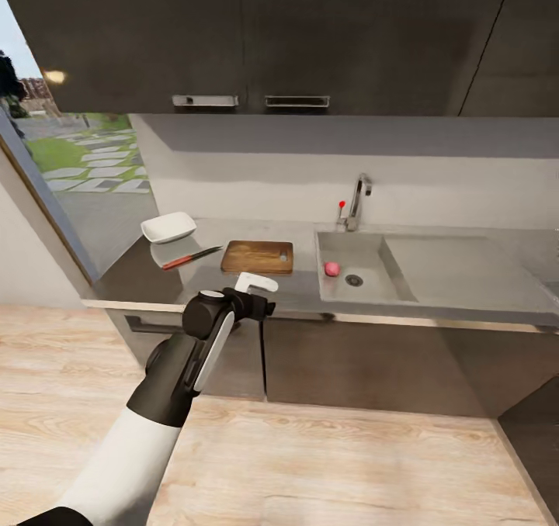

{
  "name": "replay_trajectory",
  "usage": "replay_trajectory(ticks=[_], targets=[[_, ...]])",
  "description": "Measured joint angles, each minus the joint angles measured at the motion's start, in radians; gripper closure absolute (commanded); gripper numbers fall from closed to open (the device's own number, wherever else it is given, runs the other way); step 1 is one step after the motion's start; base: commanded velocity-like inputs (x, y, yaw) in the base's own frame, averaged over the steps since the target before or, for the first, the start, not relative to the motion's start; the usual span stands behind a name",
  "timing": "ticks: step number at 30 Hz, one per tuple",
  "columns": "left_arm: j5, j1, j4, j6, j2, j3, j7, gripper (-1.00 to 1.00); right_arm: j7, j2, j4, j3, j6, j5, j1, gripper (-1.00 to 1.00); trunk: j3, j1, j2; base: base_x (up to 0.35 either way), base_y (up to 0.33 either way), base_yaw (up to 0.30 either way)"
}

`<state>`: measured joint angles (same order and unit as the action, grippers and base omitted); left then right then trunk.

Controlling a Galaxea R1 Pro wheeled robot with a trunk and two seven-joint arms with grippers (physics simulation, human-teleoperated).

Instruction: In the kitchen, take the Vidalia onion out of the sink, dice it on the chopping board with the paring knife, put the diced onion into the bowl on the countertop, then place both the paring knife and the chopping board into the sink.

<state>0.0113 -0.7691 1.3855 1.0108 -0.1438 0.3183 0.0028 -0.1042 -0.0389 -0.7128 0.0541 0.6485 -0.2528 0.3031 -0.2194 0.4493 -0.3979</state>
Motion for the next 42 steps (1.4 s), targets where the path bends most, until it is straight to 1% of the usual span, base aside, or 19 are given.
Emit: replay_trajectory(ticks=[16, 33, 37, 42], targets=[[0.000, 0.000, -0.011, -0.001, 0.000, -0.001, 0.000, -1.00, 0.000, 0.000, 0.001, 0.000, 0.000, 0.000, 0.000, -1.00, 0.000, 0.000, 0.000, 0.163, -0.293, 0.000], [0.000, 0.000, -0.035, -0.003, 0.001, -0.002, 0.000, -1.00, 0.000, 0.000, 0.000, 0.000, 0.001, 0.000, 0.000, -1.00, 0.000, 0.000, 0.000, 0.215, -0.267, 0.000], [0.000, 0.000, -0.053, -0.004, 0.001, -0.002, 0.001, -1.00, 0.000, 0.000, 0.001, 0.000, 0.000, 0.000, 0.000, -1.00, 0.000, 0.000, 0.000, 0.210, -0.274, 0.000], [0.000, 0.000, -0.075, -0.004, 0.002, -0.020, 0.001, -1.00, -0.001, 0.002, 0.035, 0.000, 0.000, -0.001, 0.000, -1.00, 0.000, 0.000, 0.000, 0.199, -0.275, 0.000]])
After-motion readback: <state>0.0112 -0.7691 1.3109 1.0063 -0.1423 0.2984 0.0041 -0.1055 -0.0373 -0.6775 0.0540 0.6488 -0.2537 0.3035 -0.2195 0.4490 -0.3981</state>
